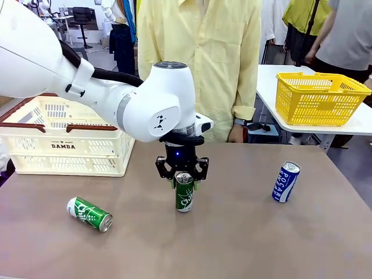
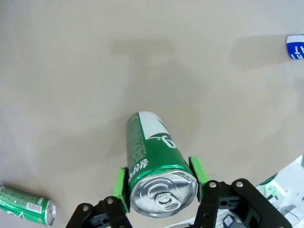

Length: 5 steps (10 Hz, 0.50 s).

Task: Place the drinks into the Shopping basket.
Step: Pick up one drink and place it into the Shopping basket.

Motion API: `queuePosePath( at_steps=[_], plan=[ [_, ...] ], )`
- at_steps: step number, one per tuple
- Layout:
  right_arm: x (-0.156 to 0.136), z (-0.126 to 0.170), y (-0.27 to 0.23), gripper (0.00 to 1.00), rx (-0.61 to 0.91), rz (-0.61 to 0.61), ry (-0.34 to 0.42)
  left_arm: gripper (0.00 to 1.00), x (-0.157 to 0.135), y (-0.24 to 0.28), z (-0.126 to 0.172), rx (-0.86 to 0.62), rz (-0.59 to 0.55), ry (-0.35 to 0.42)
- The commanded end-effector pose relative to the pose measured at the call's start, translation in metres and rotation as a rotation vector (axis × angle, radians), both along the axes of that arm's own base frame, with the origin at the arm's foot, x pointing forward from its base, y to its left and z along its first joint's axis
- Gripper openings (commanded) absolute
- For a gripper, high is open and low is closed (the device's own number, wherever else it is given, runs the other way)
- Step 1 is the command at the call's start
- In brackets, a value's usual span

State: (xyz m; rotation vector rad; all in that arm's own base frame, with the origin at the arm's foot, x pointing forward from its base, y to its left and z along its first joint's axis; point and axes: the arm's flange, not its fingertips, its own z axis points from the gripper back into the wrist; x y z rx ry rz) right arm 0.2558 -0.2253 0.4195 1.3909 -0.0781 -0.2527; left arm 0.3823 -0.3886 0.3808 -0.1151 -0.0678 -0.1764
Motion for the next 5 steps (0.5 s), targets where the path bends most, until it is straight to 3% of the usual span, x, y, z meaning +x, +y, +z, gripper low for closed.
queuePosePath(
  at_steps=[1,4,5],
  plan=[
    [-0.002,0.001,-0.003,1.0,-0.003,0.013,-0.023,0.0,0.005,-0.004,0.002,0.034,0.016,-0.027],
    [-0.002,0.001,-0.003,1.0,-0.003,0.013,-0.023,0.0,0.008,0.0,0.004,0.038,0.033,-0.044],
    [-0.002,0.001,-0.003,1.0,-0.003,0.013,-0.023,0.0,0.008,0.011,0.019,0.018,0.01,-0.029]
  ],
)
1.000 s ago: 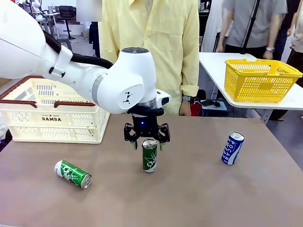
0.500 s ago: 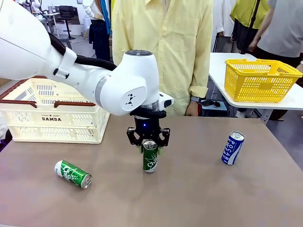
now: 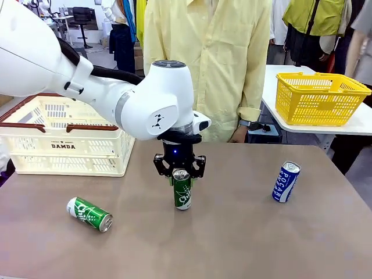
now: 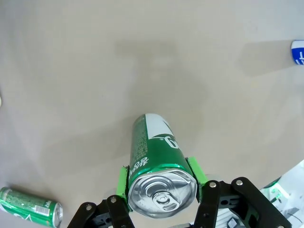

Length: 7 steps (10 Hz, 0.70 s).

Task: Place the drinks into the Shopping basket.
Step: Pick up one drink and place it into the Shopping basket.

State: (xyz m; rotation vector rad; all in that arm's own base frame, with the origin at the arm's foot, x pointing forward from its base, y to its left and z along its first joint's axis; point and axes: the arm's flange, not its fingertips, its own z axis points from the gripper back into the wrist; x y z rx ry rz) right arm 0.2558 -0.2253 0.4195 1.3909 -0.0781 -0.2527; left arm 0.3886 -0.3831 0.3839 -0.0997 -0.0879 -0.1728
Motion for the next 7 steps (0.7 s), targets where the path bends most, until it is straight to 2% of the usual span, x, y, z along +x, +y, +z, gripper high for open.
queuePosePath(
  at_steps=[1,3,4,6,7],
  plan=[
    [-0.002,0.001,-0.003,1.0,-0.003,0.013,-0.022,0.0,0.005,0.033,0.056,-0.021,0.009,-0.018],
    [-0.002,0.001,-0.003,1.0,-0.003,0.013,-0.022,0.0,0.022,0.109,0.176,-0.099,0.059,-0.158],
    [-0.002,0.001,-0.003,1.0,-0.003,0.013,-0.022,0.0,0.032,0.144,0.221,-0.125,0.005,-0.15],
    [-0.002,0.001,-0.003,1.0,-0.003,0.013,-0.022,0.0,0.068,0.23,0.274,-0.078,0.272,-0.318],
    [-0.002,0.001,-0.003,1.0,-0.003,0.013,-0.022,0.0,0.078,0.27,0.282,-0.131,0.336,-0.35]
  ],
)
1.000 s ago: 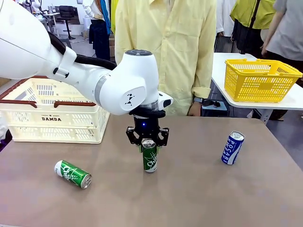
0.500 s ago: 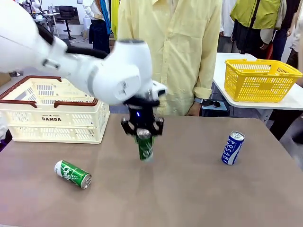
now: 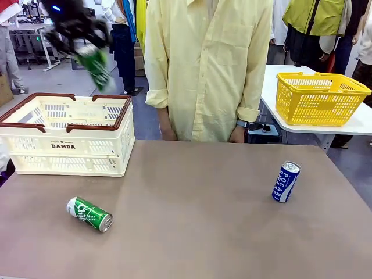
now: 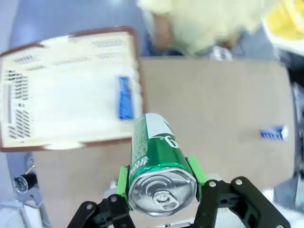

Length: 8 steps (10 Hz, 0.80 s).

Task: Place the drinks into the Shopping basket.
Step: Pick up one drink and place it into the Shopping basket.

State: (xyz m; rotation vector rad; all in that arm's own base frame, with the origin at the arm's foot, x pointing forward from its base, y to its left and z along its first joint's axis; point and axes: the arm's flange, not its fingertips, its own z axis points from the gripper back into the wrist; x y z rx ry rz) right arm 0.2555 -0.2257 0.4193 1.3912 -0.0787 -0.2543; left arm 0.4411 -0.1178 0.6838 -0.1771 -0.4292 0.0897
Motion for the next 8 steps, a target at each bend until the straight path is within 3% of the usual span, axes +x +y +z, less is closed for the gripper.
queuePosePath(
  at_steps=[1,3,6,8],
  plan=[
    [-0.002,0.001,-0.003,1.0,-0.003,0.015,-0.023,0.0,0.034,0.038,-0.026,0.011,0.141,-0.061],
    [-0.002,0.001,-0.003,1.0,-0.003,0.015,-0.023,0.0,0.056,0.068,-0.068,0.005,0.242,-0.058],
    [-0.002,0.001,-0.003,1.0,-0.003,0.015,-0.023,0.0,0.115,0.076,-0.167,0.028,0.255,0.174],
    [-0.002,0.001,-0.003,1.0,-0.003,0.015,-0.023,0.0,0.132,0.073,-0.215,0.064,0.275,0.26]
  ],
)
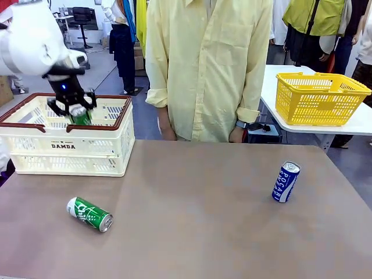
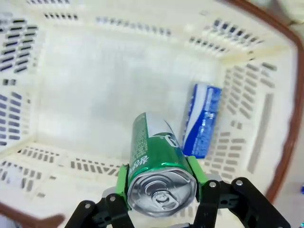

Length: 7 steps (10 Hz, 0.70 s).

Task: Place the drinks into the Shopping basket.
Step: Pick up one drink and place it into the Shopping basket.

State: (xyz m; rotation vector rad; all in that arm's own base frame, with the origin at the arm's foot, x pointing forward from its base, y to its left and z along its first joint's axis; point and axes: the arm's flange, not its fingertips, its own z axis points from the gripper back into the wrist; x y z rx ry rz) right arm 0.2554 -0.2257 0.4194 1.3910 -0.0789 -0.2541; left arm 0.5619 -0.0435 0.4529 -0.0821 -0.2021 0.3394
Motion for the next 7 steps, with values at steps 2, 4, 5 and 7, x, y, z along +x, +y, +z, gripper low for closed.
queuePosePath(
  at_steps=[2,4,5,7],
  plan=[
    [-0.002,0.001,-0.003,1.0,-0.003,0.015,-0.023,0.0,0.02,-0.008,-0.011,0.025,0.033,0.02],
    [-0.002,0.001,-0.003,1.0,-0.003,0.015,-0.023,0.0,0.023,-0.005,-0.025,0.006,0.028,0.052],
    [-0.002,0.001,-0.003,1.0,-0.003,0.015,-0.023,0.0,0.023,-0.002,-0.029,0.009,0.037,0.065],
    [-0.002,0.001,-0.003,1.0,-0.003,0.015,-0.023,0.45,0.022,0.002,-0.033,-0.001,0.044,0.078]
  ],
)
